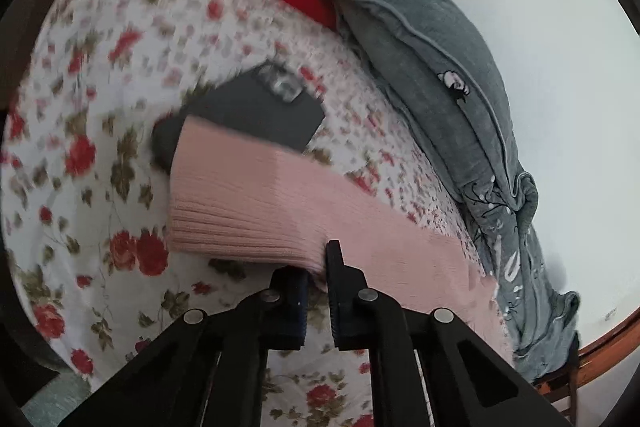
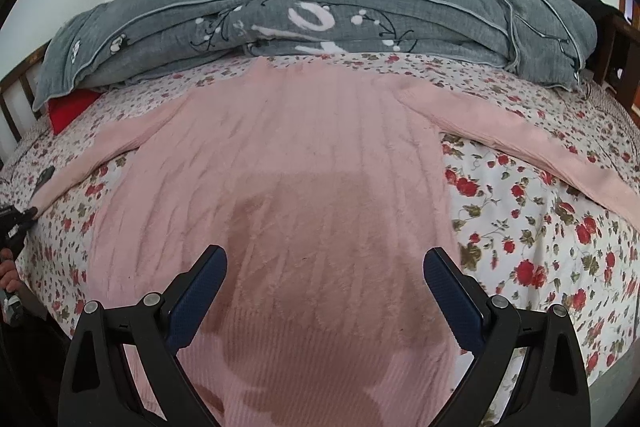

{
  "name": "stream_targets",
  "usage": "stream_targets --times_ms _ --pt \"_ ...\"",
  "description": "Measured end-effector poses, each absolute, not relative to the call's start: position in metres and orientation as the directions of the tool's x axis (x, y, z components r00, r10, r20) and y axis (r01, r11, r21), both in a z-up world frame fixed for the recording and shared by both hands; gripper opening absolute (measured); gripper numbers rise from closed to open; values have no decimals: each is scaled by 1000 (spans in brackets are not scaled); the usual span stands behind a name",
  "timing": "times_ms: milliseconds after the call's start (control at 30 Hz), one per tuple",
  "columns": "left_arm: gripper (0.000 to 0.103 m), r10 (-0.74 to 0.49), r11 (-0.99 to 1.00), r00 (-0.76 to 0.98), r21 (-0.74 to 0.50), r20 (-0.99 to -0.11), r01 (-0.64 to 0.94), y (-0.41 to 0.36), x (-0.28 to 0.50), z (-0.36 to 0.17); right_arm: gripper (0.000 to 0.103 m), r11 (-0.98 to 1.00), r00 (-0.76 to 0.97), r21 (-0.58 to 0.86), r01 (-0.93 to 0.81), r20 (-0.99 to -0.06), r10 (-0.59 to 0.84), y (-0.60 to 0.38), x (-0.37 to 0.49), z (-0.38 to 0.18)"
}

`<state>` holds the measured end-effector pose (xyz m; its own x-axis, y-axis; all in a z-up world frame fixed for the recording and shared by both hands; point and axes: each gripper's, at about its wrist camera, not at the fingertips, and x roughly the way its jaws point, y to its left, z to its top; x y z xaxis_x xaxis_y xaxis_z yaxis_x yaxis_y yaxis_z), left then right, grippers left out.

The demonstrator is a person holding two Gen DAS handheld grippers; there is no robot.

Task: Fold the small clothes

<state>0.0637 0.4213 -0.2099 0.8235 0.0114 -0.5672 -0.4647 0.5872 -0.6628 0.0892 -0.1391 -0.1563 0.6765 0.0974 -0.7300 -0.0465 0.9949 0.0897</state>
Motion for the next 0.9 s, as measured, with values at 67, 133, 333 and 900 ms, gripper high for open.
stream_targets --times_ms 67,133,333,900 --pt "8 50 622 823 -627 -566 -469 412 66 -191 98 994 681 104 -43 -725 105 -148 89 -154" --pt "8 87 664 826 -586 -557 -465 398 73 -164 98 993 687 108 -39 -719 105 -158 90 -150" --pt "8 123 776 855 -487 -505 -399 338 114 -89 98 997 723 72 -25 -688 68 -198 84 -136" --pt "8 -236 955 757 -288 -609 66 -38 280 -103 98 993 707 8 121 -703 -81 -337 45 -164"
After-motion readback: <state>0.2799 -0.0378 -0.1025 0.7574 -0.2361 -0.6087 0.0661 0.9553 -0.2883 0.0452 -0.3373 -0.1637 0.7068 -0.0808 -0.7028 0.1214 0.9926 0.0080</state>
